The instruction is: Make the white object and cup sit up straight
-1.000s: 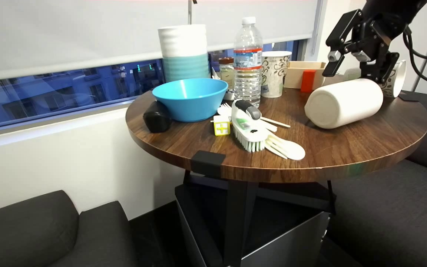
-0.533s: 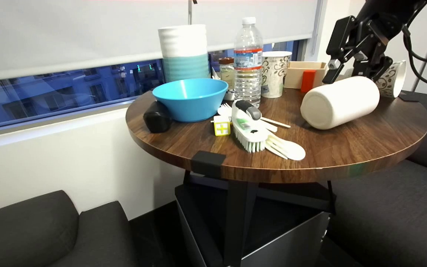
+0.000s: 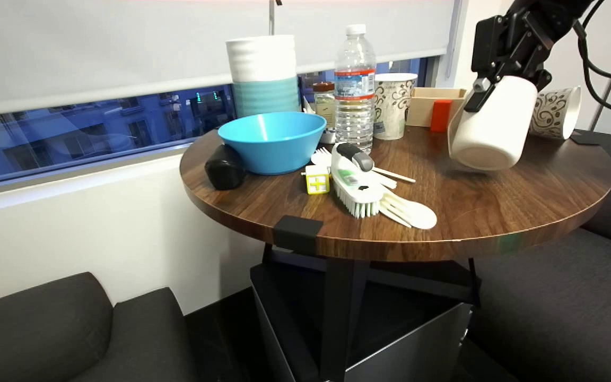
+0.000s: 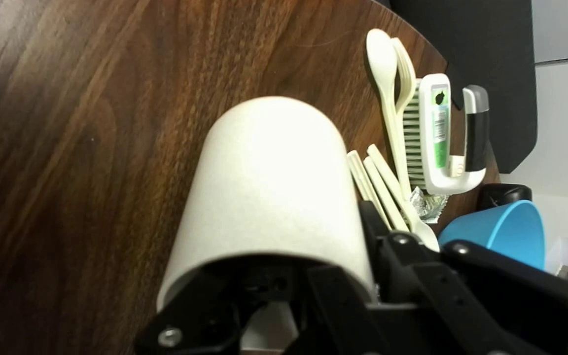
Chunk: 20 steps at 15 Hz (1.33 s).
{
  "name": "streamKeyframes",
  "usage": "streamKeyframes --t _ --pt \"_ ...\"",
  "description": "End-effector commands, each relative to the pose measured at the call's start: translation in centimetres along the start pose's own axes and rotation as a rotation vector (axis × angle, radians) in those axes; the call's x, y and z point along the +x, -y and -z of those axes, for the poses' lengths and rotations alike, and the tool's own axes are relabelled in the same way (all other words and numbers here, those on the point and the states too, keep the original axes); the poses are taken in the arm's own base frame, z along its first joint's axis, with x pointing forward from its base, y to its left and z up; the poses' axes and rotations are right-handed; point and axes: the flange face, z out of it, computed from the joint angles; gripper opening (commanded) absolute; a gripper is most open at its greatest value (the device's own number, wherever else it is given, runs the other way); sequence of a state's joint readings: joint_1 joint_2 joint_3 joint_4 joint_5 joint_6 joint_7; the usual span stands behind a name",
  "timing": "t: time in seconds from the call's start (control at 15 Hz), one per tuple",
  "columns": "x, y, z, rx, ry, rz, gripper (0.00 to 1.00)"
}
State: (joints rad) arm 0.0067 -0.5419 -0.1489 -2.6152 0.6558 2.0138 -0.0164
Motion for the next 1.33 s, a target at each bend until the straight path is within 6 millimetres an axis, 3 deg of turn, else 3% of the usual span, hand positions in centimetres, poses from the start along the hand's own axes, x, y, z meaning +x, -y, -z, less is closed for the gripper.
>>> streamKeyframes --t 0.0,0.33,0.6,1.27 --pt "-0.6 2.0 0.5 -0.024 -0.030 0.020 0.02" --pt "-2.7 6.3 -0.2 -0.198 -0.182 0.097 0.02" --pt "-4.4 8.6 -1.0 -0.358 -0.304 0.116 0.02" --pt "-5.7 8.6 -4.0 -0.513 -0.398 0.004 0.02"
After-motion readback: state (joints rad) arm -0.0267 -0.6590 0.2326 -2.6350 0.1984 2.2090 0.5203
